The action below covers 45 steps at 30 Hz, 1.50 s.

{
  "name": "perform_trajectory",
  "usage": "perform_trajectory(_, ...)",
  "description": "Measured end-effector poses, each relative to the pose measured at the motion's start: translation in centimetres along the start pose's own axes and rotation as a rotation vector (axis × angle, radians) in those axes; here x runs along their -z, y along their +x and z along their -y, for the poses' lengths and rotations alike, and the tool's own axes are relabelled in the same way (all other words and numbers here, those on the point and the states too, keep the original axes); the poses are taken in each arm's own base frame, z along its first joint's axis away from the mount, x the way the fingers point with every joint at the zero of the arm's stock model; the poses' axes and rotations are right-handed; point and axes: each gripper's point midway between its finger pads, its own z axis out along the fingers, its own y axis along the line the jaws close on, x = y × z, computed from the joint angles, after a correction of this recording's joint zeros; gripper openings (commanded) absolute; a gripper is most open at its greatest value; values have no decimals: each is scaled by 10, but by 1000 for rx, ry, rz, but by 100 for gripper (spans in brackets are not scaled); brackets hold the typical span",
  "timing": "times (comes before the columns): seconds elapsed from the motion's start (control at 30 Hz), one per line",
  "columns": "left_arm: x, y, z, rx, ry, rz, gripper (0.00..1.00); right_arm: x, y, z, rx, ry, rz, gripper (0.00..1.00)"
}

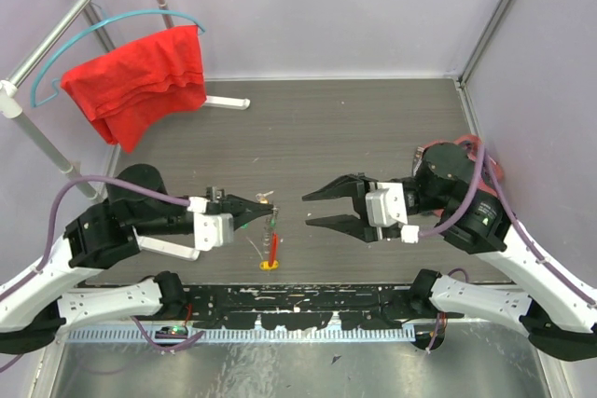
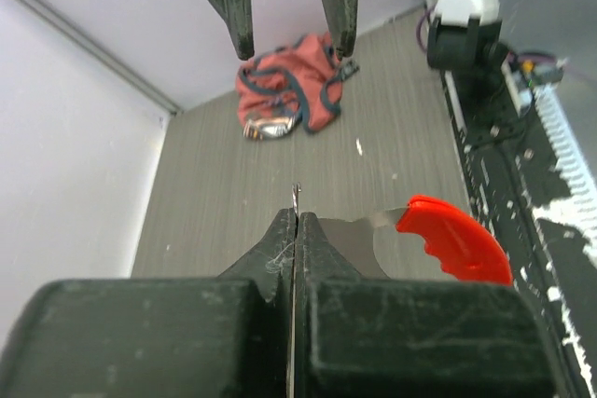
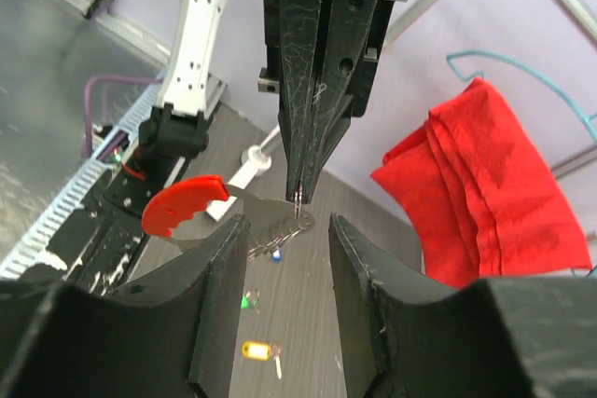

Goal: Put the keys on the keyring

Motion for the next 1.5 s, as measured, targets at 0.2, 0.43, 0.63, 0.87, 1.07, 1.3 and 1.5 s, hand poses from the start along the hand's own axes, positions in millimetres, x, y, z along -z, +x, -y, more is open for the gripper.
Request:
perform_trajectory(0.2,-4,35,2,-57,22,-146,0,0,31,1,-15,10,-110,44)
perform_trajectory(0.43,0,41,-1,-207,22,-152,0,0,54,10,22,42,-196,41)
perform_trajectory(0.63,2,49,4,-389,48,-132,0,4,63,20,65,87,-249,41)
perform_trajectory(0.87,0,58,11,-582,86,-108,0,10,75,25,87,120,-302,41)
perform_trajectory(1.07,-4,58,8,-658,82,-100,0,12,84,22,86,119,-334,39)
perform_trajectory(1.3,-9,58,3,-661,58,-98,0,14,93,21,77,126,-365,33)
perform_trajectory(1.5,-15,70,-2,-571,34,-149,0,18,103,21,2,172,-395,35)
